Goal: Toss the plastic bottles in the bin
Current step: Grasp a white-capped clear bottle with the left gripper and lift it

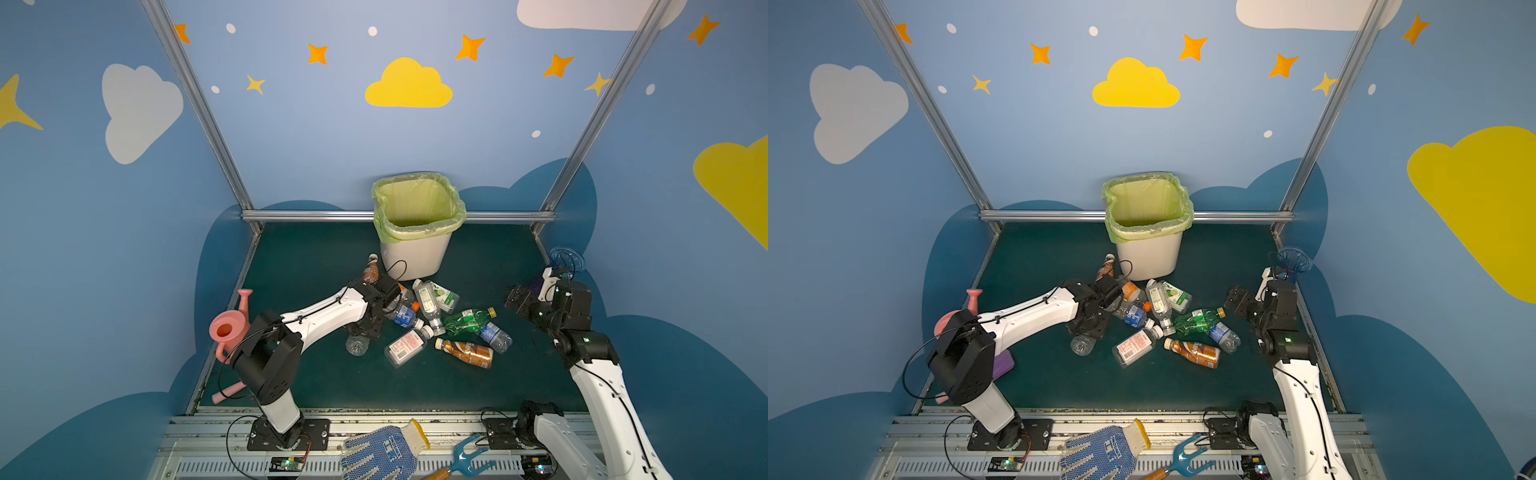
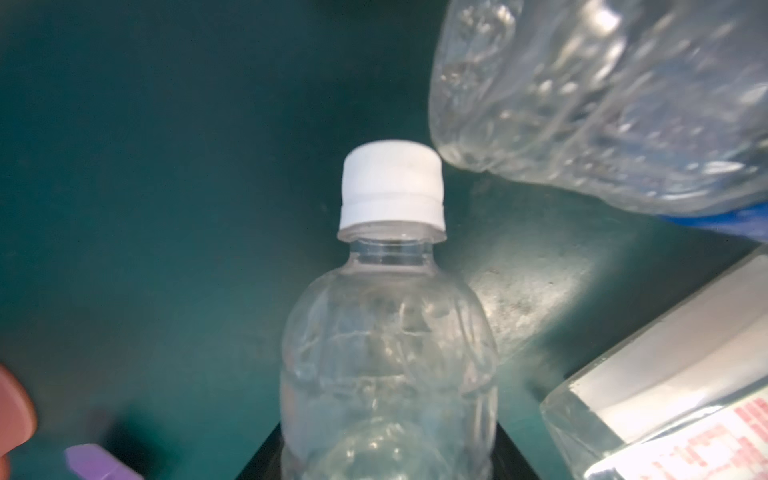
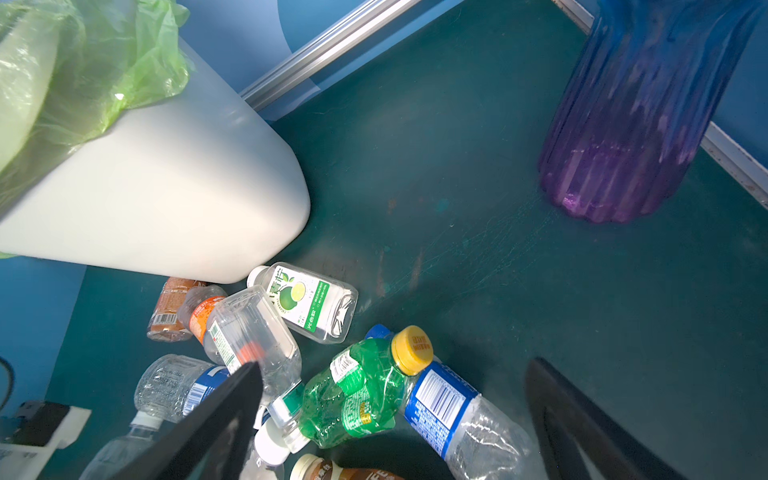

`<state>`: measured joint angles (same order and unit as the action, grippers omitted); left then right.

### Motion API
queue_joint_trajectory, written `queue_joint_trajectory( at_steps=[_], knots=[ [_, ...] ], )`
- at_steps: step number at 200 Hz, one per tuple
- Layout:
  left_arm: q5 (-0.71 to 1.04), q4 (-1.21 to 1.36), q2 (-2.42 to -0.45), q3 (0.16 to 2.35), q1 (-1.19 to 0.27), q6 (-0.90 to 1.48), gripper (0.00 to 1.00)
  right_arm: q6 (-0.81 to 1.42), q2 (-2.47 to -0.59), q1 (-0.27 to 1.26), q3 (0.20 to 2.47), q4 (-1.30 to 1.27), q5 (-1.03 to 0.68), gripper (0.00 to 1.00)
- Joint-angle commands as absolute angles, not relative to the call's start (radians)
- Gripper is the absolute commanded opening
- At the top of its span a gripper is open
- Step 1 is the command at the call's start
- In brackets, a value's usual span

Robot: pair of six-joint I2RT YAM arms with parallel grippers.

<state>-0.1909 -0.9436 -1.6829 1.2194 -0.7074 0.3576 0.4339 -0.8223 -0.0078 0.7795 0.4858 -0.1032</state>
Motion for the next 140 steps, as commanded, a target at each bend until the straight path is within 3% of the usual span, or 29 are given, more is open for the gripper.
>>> queue_joint_trajectory(
  at_steps=[1,85,140],
  knots=[
    [-0.263,-1.000,-1.637,1.242,-0.707,0.372,0.56,0.443,-0.827,-0.011,0.773,0.473,-0.122,0.98],
    [-0.414,-1.010,-1.455,1.373,-0.687,0.377,0.58,0.442,-0.849,-0.013,0.793,0.464,-0.125,0.98],
    [-0.420,-0.750,-1.281,1.641,-0.563,0.114,0.58,0.425,-0.850,-0.018,0.816,0.475,-0.121,0.98]
  ],
)
